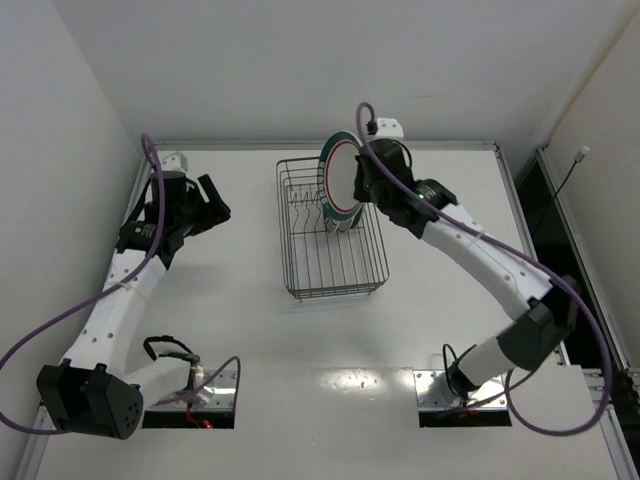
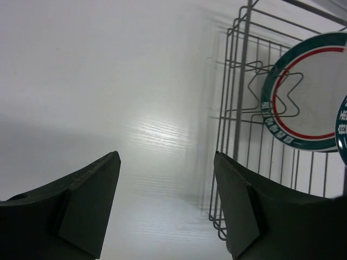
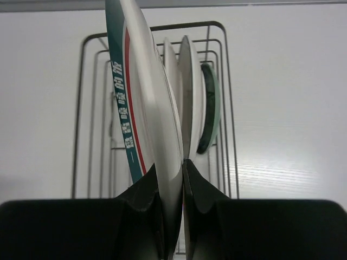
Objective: Load the plates into the dish rack
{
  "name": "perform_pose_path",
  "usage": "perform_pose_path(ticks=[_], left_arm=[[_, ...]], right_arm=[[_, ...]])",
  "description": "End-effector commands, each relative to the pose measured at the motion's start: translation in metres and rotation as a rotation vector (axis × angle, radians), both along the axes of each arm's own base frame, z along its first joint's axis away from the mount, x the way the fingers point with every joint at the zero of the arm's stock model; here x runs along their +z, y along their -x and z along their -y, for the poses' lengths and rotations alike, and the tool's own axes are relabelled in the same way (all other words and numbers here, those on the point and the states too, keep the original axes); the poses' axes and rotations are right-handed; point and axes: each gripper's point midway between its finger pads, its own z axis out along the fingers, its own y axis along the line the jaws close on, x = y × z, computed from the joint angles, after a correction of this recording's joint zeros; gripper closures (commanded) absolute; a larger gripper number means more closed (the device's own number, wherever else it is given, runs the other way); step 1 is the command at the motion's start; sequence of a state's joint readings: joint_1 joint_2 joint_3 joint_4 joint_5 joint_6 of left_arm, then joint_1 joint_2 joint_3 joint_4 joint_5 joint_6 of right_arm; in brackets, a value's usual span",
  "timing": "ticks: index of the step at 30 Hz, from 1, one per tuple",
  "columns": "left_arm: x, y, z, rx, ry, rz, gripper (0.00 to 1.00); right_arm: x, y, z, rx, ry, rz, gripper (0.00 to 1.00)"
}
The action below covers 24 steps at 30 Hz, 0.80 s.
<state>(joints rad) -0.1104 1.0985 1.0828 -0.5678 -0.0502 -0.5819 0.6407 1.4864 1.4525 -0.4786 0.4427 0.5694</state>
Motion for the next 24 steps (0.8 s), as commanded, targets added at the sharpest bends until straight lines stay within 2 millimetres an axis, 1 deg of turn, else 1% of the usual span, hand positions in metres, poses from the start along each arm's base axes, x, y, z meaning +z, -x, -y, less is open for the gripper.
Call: perform_pose_path(ticks=[1,2,3,4,5,6,7,8,9,10,11,12,13,14,15,16,18,20,21,22,23,24], left_arm=[[-0.002,0.007,-0.016,0.026,-0.065,-0.005,0.33],[0.001,0.008,-0.018,0.03,-0.059,0.004,0.31],[0.001,0.008,-0.018,0.03,-0.059,0.005,0.31],[0.001,0.008,-0.016,0.021,-0.053,0.004,0.31],[0.001,0.008,-0.016,0.021,-0.053,0.004,0.31],[-0.001,0.01,-0.019,0.031,-0.054,-0.005,0.31],[-0.001,0.01,-0.02,0.026,-0.061,-0.005,0.31],[-0.001,0.01,-0.02,0.026,-0.061,-0.005,0.31],[-0.001,0.01,-0.02,0.026,-0.061,-0.005,0.31],[-0.003,0.012,-0.018,0.018,-0.057,-0.016,0.31],[-0.005,0.014,-0.018,0.024,-0.049,-0.019,0.31],[-0.005,0.015,-0.014,0.004,-0.035,-0.02,0.31],[-0.006,0.017,-0.014,0.011,-0.025,-0.02,0.31],[-0.006,0.017,-0.011,0.012,-0.007,-0.021,0.31],[-0.009,0.022,-0.011,0.017,0.0,-0.032,0.31],[-0.007,0.025,-0.012,0.017,0.001,-0.023,0.31],[-0.002,0.027,-0.009,0.015,0.018,-0.006,0.31],[-0.005,0.031,-0.008,0.012,0.03,-0.017,0.31],[-0.005,0.034,-0.004,-0.004,0.041,-0.014,0.31],[-0.001,0.036,-0.003,-0.007,0.055,-0.003,0.31],[-0.007,0.037,-0.003,-0.007,0.054,-0.016,0.3],[-0.011,0.039,-0.001,-0.016,0.06,-0.026,0.3]], right_arm=[[0.009,-0.022,0.014,-0.121,0.157,0.045,1.0],[0.001,-0.03,0.012,-0.143,0.185,0.034,1.0],[-0.005,-0.032,0.009,-0.14,0.214,0.023,1.0],[-0.003,-0.037,0.012,-0.17,0.236,0.026,1.0],[-0.006,-0.04,0.006,-0.169,0.245,0.025,1.0],[-0.023,-0.045,0.003,-0.171,0.283,-0.008,1.0],[-0.02,-0.051,-0.001,-0.173,0.276,-0.001,1.0],[-0.026,-0.051,-0.007,-0.162,0.289,-0.012,1.0],[-0.041,-0.056,-0.012,-0.158,0.311,-0.035,1.0],[-0.041,-0.058,-0.018,-0.157,0.319,-0.032,1.0],[-0.046,-0.062,-0.021,-0.157,0.325,-0.037,1.0],[-0.045,-0.063,-0.026,-0.167,0.329,-0.04,1.0],[-0.05,-0.064,-0.031,-0.182,0.343,-0.043,1.0],[-0.069,-0.07,-0.033,-0.194,0.38,-0.07,1.0],[-0.067,-0.07,-0.041,-0.188,0.391,-0.069,1.0],[-0.083,-0.072,-0.048,-0.191,0.419,-0.087,1.0],[-0.093,-0.072,-0.055,-0.186,0.427,-0.101,1.0],[-0.104,-0.073,-0.064,-0.166,0.4,-0.125,1.0],[-0.118,-0.07,-0.071,-0.137,0.38,-0.165,1.0],[-0.121,-0.072,-0.069,-0.136,0.356,-0.18,1.0],[-0.128,-0.071,-0.075,-0.127,0.33,-0.2,1.0],[-0.134,-0.067,-0.075,-0.119,0.328,-0.223,1.0]])
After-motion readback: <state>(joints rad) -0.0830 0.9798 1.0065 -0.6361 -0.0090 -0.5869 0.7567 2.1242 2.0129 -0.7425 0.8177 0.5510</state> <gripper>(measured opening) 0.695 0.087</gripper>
